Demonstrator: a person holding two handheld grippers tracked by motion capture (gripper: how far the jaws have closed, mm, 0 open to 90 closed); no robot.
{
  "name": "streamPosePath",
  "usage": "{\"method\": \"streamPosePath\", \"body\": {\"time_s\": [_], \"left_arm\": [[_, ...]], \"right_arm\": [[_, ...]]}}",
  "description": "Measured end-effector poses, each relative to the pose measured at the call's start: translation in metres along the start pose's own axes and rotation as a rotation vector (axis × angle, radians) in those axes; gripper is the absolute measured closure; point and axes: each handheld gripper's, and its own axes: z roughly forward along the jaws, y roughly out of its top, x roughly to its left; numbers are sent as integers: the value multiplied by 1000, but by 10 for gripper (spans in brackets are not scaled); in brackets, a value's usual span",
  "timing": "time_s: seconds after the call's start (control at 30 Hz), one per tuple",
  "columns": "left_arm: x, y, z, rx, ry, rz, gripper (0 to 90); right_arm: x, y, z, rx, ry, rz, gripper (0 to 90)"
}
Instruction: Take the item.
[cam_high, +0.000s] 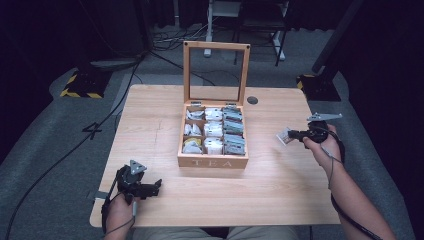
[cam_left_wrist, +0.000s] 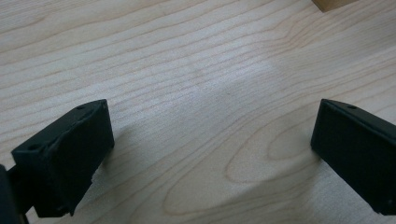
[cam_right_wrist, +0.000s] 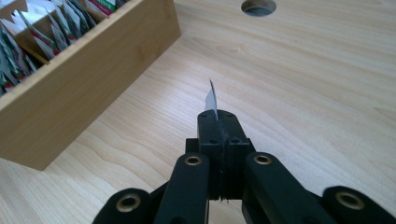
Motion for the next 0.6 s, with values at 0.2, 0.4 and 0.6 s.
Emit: {"method": "streamPosePath", "body": {"time_s": [0.2, 0.4, 0.6], "left_arm": [[0, 0, 0, 0, 0, 0, 0], [0, 0, 0, 0, 0, 0, 0], [0, 0, 0, 0, 0, 0, 0]], "right_arm": [[-1, -6, 4, 57, -11, 41, 900], [-2, -10, 6, 89, -14, 66, 898], [-5, -13, 9, 118, -33, 82, 896]]}}
